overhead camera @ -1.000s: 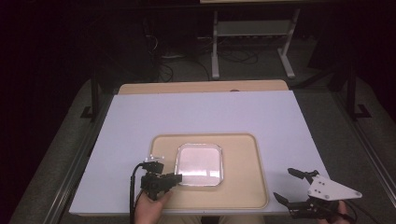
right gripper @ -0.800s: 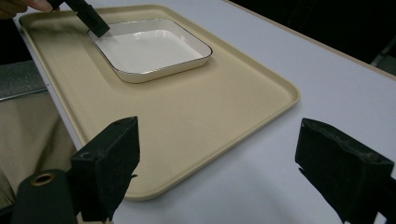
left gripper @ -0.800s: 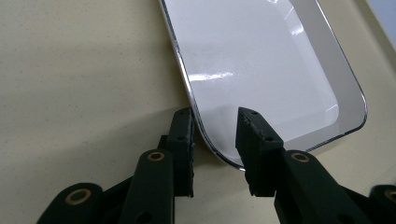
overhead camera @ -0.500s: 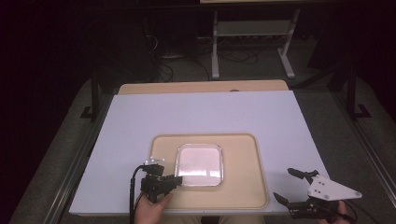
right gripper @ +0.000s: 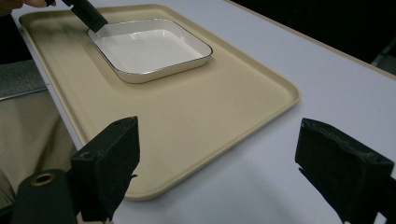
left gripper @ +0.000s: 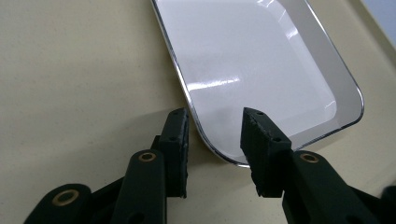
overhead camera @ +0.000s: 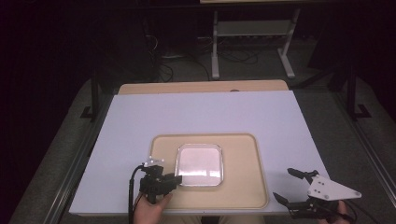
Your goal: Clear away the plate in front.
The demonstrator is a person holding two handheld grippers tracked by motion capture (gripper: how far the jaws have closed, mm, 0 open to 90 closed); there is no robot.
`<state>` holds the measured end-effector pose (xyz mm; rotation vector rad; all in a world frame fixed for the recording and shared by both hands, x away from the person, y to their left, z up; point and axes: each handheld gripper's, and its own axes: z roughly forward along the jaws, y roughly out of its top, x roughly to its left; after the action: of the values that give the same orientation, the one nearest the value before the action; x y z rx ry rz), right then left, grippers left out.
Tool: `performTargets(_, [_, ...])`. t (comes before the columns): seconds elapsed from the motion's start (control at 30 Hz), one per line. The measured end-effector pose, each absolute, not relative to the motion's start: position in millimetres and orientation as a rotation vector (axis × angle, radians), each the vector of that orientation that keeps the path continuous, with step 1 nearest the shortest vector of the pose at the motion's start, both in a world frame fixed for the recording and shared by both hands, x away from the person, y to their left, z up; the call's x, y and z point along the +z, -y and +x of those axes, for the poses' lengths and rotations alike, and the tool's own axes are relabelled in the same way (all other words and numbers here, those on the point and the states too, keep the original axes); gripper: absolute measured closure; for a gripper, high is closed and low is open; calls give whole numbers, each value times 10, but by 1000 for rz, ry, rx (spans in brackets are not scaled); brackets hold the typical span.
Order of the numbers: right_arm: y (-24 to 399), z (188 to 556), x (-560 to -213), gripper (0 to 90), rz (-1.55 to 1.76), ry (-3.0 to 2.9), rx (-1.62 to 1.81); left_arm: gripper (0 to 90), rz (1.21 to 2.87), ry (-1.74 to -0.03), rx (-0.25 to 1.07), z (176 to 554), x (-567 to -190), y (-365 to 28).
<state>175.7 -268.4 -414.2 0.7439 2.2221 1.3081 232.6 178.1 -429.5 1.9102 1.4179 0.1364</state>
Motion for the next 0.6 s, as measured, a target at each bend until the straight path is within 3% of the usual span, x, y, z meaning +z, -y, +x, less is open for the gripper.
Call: performTargets(0.6, [2705, 1773, -4146, 129, 793, -2205, 1294, 551, 1905, -1310, 248, 2334, -4128, -1829])
